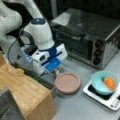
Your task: Pick up the pan. Place the pan on the table. Pick up the bowl. Place the bowl on the stove.
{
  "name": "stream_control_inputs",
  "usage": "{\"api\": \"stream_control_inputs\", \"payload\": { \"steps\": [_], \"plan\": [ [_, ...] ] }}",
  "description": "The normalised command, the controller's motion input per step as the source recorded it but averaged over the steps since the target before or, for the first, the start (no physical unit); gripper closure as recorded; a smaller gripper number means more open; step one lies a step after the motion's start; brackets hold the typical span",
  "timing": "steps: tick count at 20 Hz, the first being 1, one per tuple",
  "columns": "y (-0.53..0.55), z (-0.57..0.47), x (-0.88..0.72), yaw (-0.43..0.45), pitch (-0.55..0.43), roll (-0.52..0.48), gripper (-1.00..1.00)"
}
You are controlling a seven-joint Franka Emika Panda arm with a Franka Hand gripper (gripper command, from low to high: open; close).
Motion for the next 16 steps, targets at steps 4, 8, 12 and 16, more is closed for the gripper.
{"api": "stream_control_inputs", "payload": {
  "steps": [4, 8, 12, 16],
  "plan": [
    [0.01, 0.60, 0.32, 0.035, 0.317, 0.001, 1.00],
    [-0.07, 0.51, 0.35, 0.106, 0.325, 0.050, 1.00],
    [-0.15, 0.55, 0.31, 0.106, 0.318, 0.090, 1.00],
    [-0.15, 0.56, 0.25, 0.073, 0.258, 0.135, 1.00]
  ]
}}
